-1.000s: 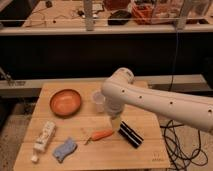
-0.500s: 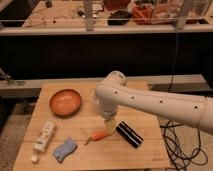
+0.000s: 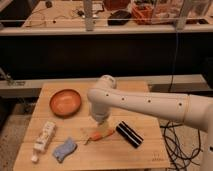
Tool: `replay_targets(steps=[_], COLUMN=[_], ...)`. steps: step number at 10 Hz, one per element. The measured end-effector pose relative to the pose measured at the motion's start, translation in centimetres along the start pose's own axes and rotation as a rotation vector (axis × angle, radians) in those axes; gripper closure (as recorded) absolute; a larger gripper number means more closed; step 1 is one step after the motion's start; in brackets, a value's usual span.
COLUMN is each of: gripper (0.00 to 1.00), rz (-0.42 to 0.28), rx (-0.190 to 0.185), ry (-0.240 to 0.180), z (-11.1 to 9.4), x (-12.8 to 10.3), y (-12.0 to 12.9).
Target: Place the white sponge in the ceramic cup
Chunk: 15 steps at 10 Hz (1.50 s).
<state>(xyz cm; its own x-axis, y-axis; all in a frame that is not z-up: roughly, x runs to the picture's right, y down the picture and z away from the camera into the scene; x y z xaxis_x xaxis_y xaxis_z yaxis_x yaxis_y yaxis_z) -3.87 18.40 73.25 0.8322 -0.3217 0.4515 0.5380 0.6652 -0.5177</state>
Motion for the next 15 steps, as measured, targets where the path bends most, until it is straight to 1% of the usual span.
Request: replay_targets(steps=[3, 4, 6, 10, 15], gripper=[0.2, 0.2, 0.2, 0.2, 0.2], rz=[-0.023, -0.037, -0.066, -0.108, -0.172], rx=[-0.01, -0.015, -0.024, -0.036, -0.063], ry=[-0.008, -0.008, -0.016, -0.021, -0.022], z=[0.7, 1.3, 2.4, 3.5, 5.5], x=[-0.8, -1.1, -2.5, -3.9, -5.9], y=[-0.2, -0.2, -0.7, -1.0, -1.0])
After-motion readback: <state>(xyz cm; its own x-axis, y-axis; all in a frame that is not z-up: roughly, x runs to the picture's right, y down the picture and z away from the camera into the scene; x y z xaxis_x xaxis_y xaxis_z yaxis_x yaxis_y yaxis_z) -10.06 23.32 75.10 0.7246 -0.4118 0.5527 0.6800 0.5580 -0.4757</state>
